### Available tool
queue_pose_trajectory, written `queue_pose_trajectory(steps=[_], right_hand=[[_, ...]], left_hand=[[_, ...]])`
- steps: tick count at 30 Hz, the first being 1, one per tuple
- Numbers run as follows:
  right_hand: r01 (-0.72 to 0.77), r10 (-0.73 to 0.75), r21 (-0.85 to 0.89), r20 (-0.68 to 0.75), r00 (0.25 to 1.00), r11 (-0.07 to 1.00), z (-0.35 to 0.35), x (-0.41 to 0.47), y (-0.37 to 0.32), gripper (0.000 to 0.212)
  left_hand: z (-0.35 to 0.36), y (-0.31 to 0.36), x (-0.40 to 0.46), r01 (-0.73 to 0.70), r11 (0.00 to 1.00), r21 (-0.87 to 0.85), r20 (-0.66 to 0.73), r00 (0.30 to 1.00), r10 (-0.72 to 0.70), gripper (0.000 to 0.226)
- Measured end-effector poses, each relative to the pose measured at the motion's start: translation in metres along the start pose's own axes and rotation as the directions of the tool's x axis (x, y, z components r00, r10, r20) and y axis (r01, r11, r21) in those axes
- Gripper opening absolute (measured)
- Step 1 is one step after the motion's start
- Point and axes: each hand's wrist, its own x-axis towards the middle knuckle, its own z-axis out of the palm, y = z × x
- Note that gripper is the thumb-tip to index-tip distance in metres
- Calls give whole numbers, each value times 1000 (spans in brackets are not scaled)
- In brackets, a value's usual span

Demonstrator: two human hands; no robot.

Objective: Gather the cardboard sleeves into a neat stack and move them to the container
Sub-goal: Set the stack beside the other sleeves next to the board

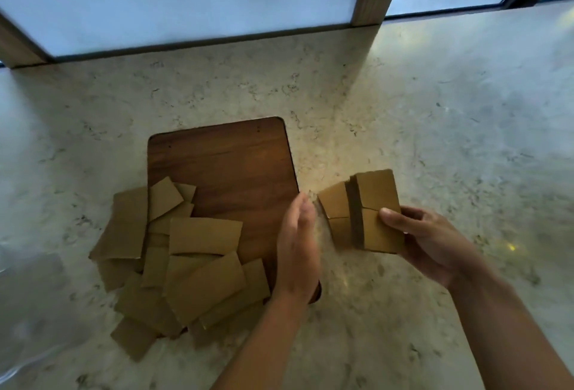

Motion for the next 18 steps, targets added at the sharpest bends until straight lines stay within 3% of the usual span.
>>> queue_pose_trajectory(steps=[5,13,18], right_hand=[[-9,11,-61,27,1000,998,-5,6,2,48],[37,-29,-116,76,997,993,8,20,-10,46],[54,-53,-294,10,999,954,21,24,0,67]], left_hand=[[26,-7,-11,192,933,-304,0,979,-202,57],[33,10,1,314,830,-462,-15,932,-361,64],[42,19,-3,339,806,-486,10,924,-382,65]])
